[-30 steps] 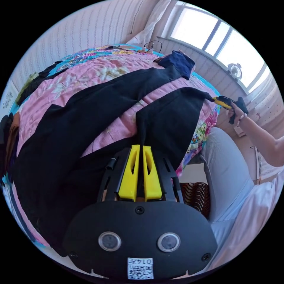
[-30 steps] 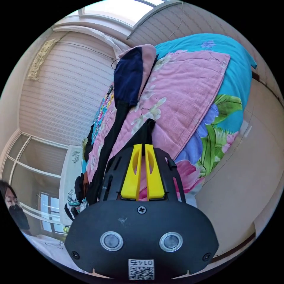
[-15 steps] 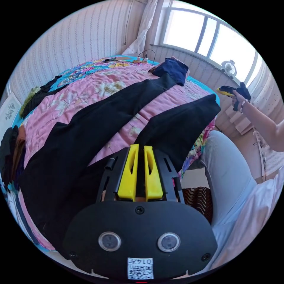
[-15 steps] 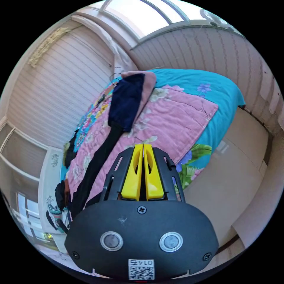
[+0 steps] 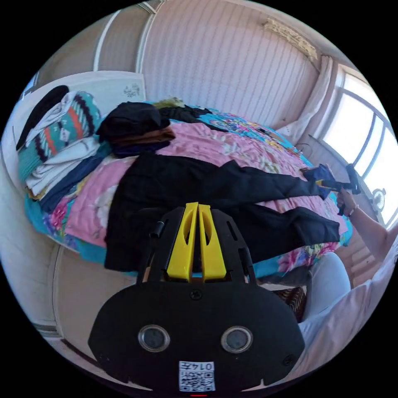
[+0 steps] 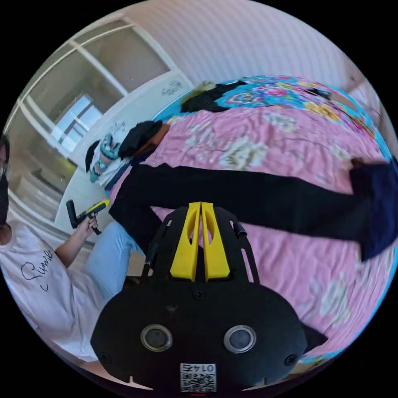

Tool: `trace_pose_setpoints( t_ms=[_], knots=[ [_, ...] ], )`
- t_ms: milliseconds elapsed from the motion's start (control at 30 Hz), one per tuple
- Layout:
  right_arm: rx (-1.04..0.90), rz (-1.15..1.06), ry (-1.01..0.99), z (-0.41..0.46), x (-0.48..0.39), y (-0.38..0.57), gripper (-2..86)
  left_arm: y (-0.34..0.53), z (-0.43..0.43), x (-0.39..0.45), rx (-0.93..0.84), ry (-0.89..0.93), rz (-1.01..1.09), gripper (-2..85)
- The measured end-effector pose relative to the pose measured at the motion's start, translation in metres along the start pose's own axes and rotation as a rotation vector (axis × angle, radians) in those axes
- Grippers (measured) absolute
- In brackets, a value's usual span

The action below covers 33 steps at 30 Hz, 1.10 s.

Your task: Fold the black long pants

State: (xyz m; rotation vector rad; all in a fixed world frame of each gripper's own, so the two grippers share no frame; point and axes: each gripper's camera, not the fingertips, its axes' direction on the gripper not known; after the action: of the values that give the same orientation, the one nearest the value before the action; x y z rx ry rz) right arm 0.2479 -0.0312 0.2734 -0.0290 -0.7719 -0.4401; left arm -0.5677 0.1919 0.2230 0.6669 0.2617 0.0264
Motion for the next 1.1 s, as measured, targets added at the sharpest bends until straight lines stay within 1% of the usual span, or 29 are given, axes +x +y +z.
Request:
trace_pose_setpoints(
  t_ms=[33,100,133,200,233,300,433,500,533,567,600,733,833,900,967,1067,1100],
  knots=[
    [-0.034,-0.048,0.008,0.019,-0.019,-0.021,2.0,0.002,-0.004,-0.011,-0.009,-0.019,-0.015,-0.7],
    [-0.101,-0.240,0.003,0.086,-0.101,-0.091,6.2,0.013,-0.020,-0.053,-0.014,-0.077,-0.084,0.0],
    [-0.107,-0.280,-0.005,0.102,-0.120,-0.107,7.6,0.016,-0.025,-0.062,-0.009,-0.084,-0.097,0.3],
    [-0.146,-0.410,-0.046,0.162,-0.190,-0.166,8.8,0.028,-0.041,-0.097,0.014,-0.088,-0.141,2.7],
    [-0.156,-0.436,-0.045,0.176,-0.205,-0.179,8.8,0.031,-0.044,-0.106,0.010,-0.086,-0.152,3.5],
    [-0.187,-0.500,0.013,0.232,-0.254,-0.230,9.0,0.043,-0.049,-0.137,-0.019,-0.059,-0.202,6.7],
    [-0.288,-0.544,0.066,0.309,-0.295,-0.290,9.9,0.054,-0.044,-0.170,-0.067,0.038,-0.244,10.3],
    [-0.353,-0.489,0.088,0.350,-0.298,-0.318,11.5,0.053,-0.038,-0.180,-0.095,0.084,-0.210,11.1],
    [-0.355,-0.471,0.096,0.357,-0.296,-0.324,11.6,0.050,-0.036,-0.182,-0.121,0.086,-0.196,11.1],
    [-0.365,-0.436,0.085,0.371,-0.293,-0.332,12.1,0.046,-0.030,-0.187,-0.177,0.098,-0.181,11.1],
    [-0.393,-0.400,0.034,0.384,-0.289,-0.337,12.8,0.041,-0.024,-0.192,-0.227,0.106,-0.169,11.0],
    [-0.396,-0.375,-0.011,0.398,-0.290,-0.343,11.9,0.037,-0.025,-0.206,-0.262,0.137,-0.133,10.1],
    [-0.412,-0.431,-0.050,0.398,-0.306,-0.348,6.1,0.037,-0.034,-0.221,-0.255,0.172,-0.150,6.2],
    [-0.382,-0.496,0.025,0.392,-0.323,-0.347,3.1,0.034,-0.049,-0.228,-0.231,0.183,-0.148,1.7],
    [-0.350,-0.522,0.047,0.383,-0.331,-0.348,2.2,0.032,-0.060,-0.232,-0.214,0.198,-0.149,-0.1],
    [-0.282,-0.528,-0.031,0.356,-0.339,-0.357,1.4,0.030,-0.077,-0.236,-0.187,0.196,-0.134,-0.8],
    [-0.275,-0.547,-0.026,0.346,-0.343,-0.361,1.3,0.029,-0.087,-0.237,-0.162,0.192,-0.132,-0.9]
  ],
)
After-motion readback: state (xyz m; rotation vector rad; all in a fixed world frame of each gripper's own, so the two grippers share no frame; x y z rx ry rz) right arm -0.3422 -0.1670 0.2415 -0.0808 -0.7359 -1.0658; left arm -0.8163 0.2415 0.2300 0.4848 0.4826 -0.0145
